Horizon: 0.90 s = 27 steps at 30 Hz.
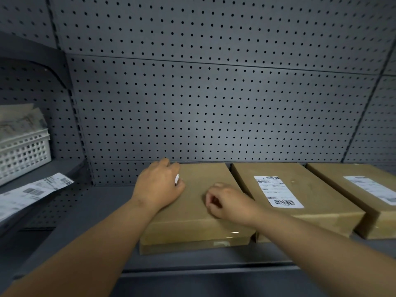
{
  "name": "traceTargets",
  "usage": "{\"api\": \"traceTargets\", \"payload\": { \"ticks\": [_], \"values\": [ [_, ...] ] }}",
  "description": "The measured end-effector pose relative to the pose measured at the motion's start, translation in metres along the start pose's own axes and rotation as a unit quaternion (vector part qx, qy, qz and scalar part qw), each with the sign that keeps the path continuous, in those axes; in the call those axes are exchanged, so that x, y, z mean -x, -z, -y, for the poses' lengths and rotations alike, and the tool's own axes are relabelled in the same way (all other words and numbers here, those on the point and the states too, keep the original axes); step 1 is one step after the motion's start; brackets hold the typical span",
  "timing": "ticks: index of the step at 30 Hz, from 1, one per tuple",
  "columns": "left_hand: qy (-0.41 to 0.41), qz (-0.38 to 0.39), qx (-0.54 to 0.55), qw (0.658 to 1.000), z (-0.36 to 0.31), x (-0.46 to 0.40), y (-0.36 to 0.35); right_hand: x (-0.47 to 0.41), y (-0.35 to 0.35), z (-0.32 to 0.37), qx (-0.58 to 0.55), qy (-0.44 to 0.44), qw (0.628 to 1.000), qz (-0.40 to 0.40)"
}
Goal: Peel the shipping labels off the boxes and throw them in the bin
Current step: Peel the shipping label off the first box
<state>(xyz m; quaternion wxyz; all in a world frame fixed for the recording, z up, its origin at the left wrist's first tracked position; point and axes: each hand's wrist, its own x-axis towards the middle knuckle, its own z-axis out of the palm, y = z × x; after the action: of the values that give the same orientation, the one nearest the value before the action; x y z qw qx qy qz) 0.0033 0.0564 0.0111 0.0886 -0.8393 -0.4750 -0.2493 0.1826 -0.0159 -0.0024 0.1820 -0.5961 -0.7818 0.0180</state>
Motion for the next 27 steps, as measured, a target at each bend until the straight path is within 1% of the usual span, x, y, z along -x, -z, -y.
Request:
{"api": "traceTargets", "payload": {
  "ticks": [2, 4, 6, 11, 13, 14, 18, 20, 21, 23, 27],
  "values": [
    [-0.002, -0.005, 0.002, 1.0, 0.001, 0.002, 0.001, 0.008, 0.012, -0.019, 0.028, -0.038, 0.999, 0.001],
    [0.0, -0.006, -0.001, 1.0, 0.003, 0.004, 0.002, 0.009, 0.018, -0.032, 0.045, -0.082, 0.995, -0.025],
    [0.002, -0.004, -0.003, 1.0, 0.003, 0.006, 0.002, 0.005, 0.013, -0.027, 0.045, -0.098, 0.993, -0.047],
    [0.002, 0.0, 0.002, 1.0, 0.0, 0.005, 0.001, 0.003, -0.011, 0.012, 0.0, -0.024, 0.999, -0.043],
    [0.001, -0.002, 0.006, 1.0, -0.001, 0.004, 0.001, 0.01, -0.008, 0.007, -0.002, -0.003, 1.0, -0.025],
    [0.0, -0.004, 0.007, 1.0, -0.001, 0.004, 0.001, 0.014, -0.003, -0.001, -0.002, -0.007, 1.0, -0.014],
    [-0.002, -0.01, 0.004, 1.0, 0.002, 0.004, 0.0, 0.014, 0.012, -0.038, 0.026, -0.084, 0.996, -0.023],
    [0.002, -0.009, 0.001, 1.0, 0.004, 0.003, -0.001, 0.001, 0.01, -0.04, 0.044, -0.121, 0.991, -0.041],
    [0.004, -0.007, 0.0, 1.0, 0.004, 0.002, -0.002, -0.007, 0.007, -0.036, 0.045, -0.126, 0.99, -0.045],
    [0.007, -0.003, -0.002, 1.0, 0.004, 0.001, -0.004, -0.02, -0.004, -0.019, 0.039, -0.099, 0.993, -0.048],
    [0.01, 0.001, -0.003, 1.0, 0.005, -0.003, -0.007, -0.02, -0.014, 0.002, 0.008, 0.008, 1.0, -0.018]
  ]
}}
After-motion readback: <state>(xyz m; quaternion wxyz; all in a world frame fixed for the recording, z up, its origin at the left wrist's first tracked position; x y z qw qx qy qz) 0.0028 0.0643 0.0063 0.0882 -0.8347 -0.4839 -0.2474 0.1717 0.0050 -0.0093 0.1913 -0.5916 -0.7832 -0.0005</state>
